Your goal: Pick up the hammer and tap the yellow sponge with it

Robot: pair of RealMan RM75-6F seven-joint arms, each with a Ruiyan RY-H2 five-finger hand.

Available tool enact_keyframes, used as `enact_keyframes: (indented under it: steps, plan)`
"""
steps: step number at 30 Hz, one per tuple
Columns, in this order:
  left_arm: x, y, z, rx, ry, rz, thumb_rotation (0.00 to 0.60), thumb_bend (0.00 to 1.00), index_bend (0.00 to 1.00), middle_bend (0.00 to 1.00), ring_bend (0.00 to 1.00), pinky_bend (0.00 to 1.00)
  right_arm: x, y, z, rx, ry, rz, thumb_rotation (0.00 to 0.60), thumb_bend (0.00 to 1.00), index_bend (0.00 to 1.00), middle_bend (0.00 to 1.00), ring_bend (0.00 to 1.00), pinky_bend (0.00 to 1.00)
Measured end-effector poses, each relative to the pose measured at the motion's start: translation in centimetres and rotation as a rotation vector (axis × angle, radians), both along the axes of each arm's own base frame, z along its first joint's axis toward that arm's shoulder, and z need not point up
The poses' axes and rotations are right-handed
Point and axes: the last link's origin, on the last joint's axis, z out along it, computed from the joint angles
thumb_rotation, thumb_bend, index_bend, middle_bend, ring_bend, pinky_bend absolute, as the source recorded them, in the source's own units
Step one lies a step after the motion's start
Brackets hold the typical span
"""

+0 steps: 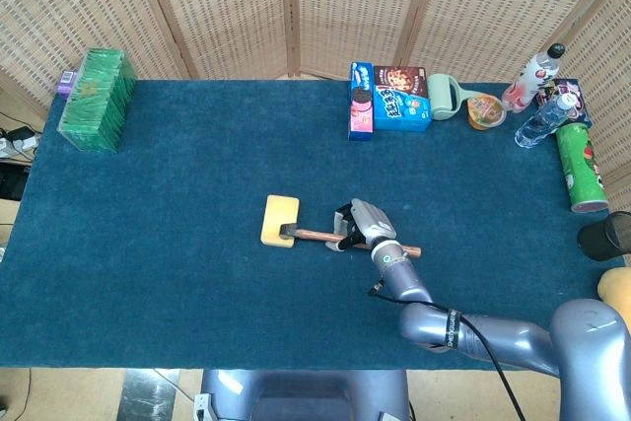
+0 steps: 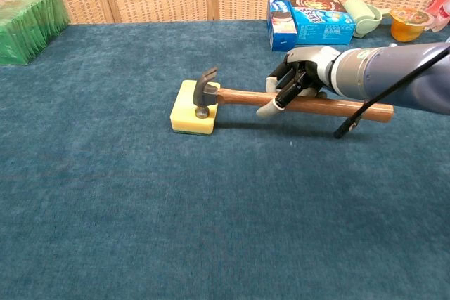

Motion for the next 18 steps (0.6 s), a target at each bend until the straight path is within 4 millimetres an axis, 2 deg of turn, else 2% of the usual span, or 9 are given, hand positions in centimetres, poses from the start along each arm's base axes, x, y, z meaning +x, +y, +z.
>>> enact_keyframes:
  steps: [3, 9, 13, 18]
  plan:
    - [0.0, 0.0, 0.0, -0.001, -0.002, -0.005, 0.600, 0.22, 0.42, 0.33, 0.23, 0.16, 0.3, -0.1, 0.5, -0.058, 0.033, -0.001, 0.600, 0.28, 0.85, 1.00, 1.00, 1.00]
    - [0.2, 0.2, -0.3, -0.010, -0.005, -0.014, 0.600, 0.22, 0.42, 0.33, 0.23, 0.16, 1.3, 0.6, 2.2, -0.037, -0.117, -0.041, 0.600, 0.28, 0.85, 1.00, 1.00, 1.00]
    - [0.5, 0.3, -0.5, -0.017, -0.004, -0.019, 0.600, 0.22, 0.42, 0.33, 0.23, 0.16, 0.3, 0.5, 4.0, -0.047, -0.166, -0.065, 0.600, 0.28, 0.85, 1.00, 1.00, 1.00]
    - [0.9, 0.4, -0.7, -0.022, -0.001, -0.026, 0.600, 0.22, 0.42, 0.33, 0.23, 0.16, -1.7, 0.2, 4.9, -0.071, -0.153, -0.086, 0.600, 0.28, 0.86, 1.00, 1.00, 1.00]
